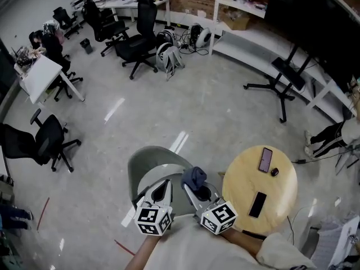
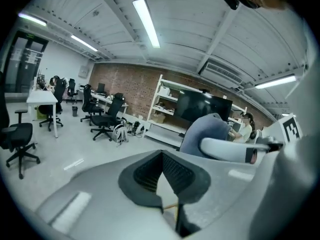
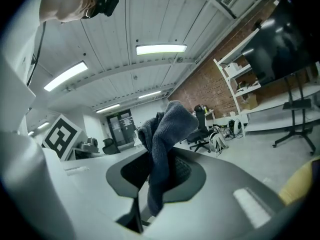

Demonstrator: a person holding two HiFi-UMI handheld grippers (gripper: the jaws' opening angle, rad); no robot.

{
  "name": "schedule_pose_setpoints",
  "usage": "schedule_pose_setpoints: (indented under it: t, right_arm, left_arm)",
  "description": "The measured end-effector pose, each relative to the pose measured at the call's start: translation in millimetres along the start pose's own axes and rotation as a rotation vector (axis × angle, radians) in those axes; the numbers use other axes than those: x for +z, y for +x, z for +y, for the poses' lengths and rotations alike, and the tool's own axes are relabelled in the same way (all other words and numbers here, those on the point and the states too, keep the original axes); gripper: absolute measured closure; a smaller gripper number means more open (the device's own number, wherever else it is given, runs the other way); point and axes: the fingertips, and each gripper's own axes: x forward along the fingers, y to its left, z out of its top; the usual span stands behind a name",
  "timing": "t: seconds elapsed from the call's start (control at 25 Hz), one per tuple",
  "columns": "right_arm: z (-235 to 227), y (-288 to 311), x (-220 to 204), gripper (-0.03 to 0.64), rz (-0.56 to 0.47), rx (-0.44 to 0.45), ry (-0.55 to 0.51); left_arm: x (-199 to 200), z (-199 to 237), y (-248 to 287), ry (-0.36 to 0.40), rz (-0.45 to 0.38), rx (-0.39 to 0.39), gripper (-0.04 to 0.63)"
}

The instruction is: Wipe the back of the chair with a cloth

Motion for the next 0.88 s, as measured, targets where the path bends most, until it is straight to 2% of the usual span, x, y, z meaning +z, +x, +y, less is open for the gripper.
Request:
schedule_pose_setpoints:
  t: [0.08,0.24,0.36,0.56,0.72,0.88]
  right_arm:
    - [-5.1,-6.7,5.6,0.538,-0.028,-0.025,0.003]
    - [-6.8,-15.6,11.8,0.538,-0.076,-0.077,-0.037]
    - [0.1,-11.2,7.5,0.540,-0.055,-0.082,-0.071]
    - [3.3,-4.9,0.5,0.540,-0.024,-0.089,-0.095]
    - [0.1,-7.2,-1.4,0.540,-0.024,-0.128,-0.074]
    - [2.4,-2.8,-8.0,0.540,0.004,-0.100,-0.085]
  left_arm:
    - [6.3,-11.9,-0.3,0.004,-0.019,-0.009,0.594]
    - [6.3,-17.5,-6.0,0.019,-0.075,0.037,0.594]
    - [1.9,-14.2,-6.8,0.026,-0.065,0.022,0.594]
    - [-10.5,1.3,-16.9,0.001,-0.049,0.055,0.594]
    - [-2.1,8.9,-18.7,-0.005,-0.078,0.068,0.594]
    - [0.7,4.7,-12.7,0.007,-0.093,0.053,0.594]
